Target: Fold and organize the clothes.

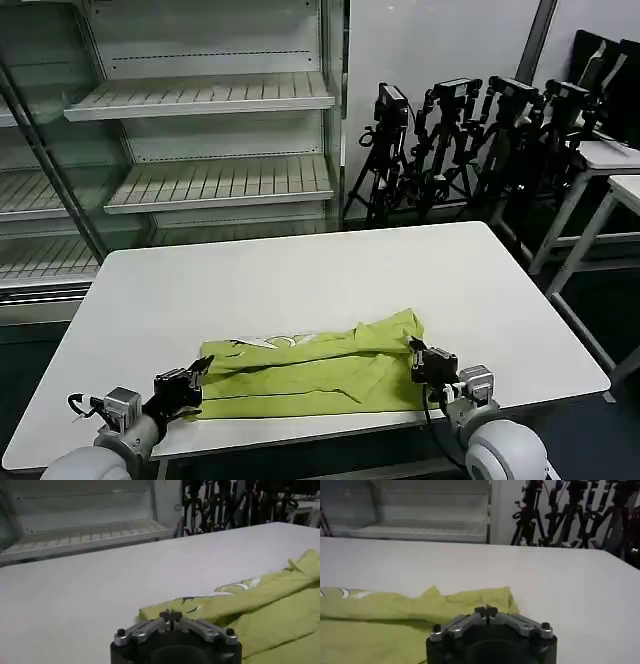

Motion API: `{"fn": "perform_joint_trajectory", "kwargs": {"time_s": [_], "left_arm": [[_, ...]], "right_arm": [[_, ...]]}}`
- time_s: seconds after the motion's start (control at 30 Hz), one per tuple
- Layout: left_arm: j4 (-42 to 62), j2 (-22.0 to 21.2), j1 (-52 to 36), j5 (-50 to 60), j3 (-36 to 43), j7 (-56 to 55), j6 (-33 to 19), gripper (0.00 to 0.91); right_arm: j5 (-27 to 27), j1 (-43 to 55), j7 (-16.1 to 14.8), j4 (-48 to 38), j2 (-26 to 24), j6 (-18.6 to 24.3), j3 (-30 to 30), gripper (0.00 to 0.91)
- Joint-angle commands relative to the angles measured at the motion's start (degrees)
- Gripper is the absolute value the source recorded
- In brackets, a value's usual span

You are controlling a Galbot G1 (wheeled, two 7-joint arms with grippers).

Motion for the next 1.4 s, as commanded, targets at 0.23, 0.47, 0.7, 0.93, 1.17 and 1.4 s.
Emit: {"fn": "perform_joint_trajectory", "kwargs": {"time_s": [0.23, 0.47, 0.7, 0.93, 1.17, 1.4], "left_arm": [[-1.6, -0.6, 2.0, 2.7, 0.2, 0.1, 0.0, 0.907], [-7.0, -2.8, 3.3, 0.5, -0.7, -5.1, -2.0, 0.907], [-7.8, -4.0, 6.8, -0.9, 3.0, -20.1, -9.0, 0.907], [-3.8, -5.3, 7.5, -1.2, 6.9, -25.9, -11.2, 0.907], [-1.3, -7.0, 7.1, -2.4, 9.7, -26.0, -11.5, 0.907], [0.2, -8.2, 6.0, -7.7, 11.0, -29.1, -11.2, 0.907]], "right_arm": [[-1.0, -2.5, -0.1, 0.7, 0.1, -0.5, -0.2, 0.907], [-2.6, -5.1, -0.6, 3.9, 0.5, 0.3, 4.9, 0.907], [-5.4, -9.0, -1.6, 8.1, 0.2, 1.8, 9.6, 0.907], [-6.6, -9.8, -1.6, 7.5, 1.4, 2.4, 9.4, 0.907], [-7.5, -10.1, -1.6, 6.9, 1.9, 3.0, 8.8, 0.907], [-8.0, -10.3, -1.6, 7.0, 2.0, 3.0, 8.5, 0.907]]}}
